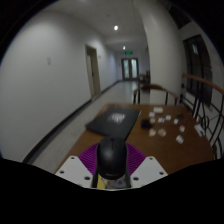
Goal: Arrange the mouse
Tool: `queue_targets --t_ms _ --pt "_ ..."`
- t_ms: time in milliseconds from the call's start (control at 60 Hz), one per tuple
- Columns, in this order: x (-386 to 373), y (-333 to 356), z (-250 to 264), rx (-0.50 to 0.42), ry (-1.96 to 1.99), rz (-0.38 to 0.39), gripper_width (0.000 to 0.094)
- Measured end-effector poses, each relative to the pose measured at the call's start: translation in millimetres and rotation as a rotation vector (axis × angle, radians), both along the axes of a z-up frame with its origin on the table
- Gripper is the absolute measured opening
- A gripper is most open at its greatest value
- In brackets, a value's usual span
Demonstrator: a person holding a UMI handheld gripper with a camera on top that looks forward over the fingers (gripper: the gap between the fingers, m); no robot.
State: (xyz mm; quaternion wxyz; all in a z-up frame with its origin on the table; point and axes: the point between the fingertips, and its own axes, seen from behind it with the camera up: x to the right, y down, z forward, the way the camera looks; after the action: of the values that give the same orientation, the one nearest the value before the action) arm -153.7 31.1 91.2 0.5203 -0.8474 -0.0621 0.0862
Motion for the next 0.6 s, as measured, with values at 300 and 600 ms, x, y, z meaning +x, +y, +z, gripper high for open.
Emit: queue_targets --t_ms 300,600 --pt "-17.2 -6.7 -105.5 -0.15 -0.123 -0.017 0.0458" --pt "17.2 -56.1 -72.6 -0.103 -0.195 0.191 0.0843"
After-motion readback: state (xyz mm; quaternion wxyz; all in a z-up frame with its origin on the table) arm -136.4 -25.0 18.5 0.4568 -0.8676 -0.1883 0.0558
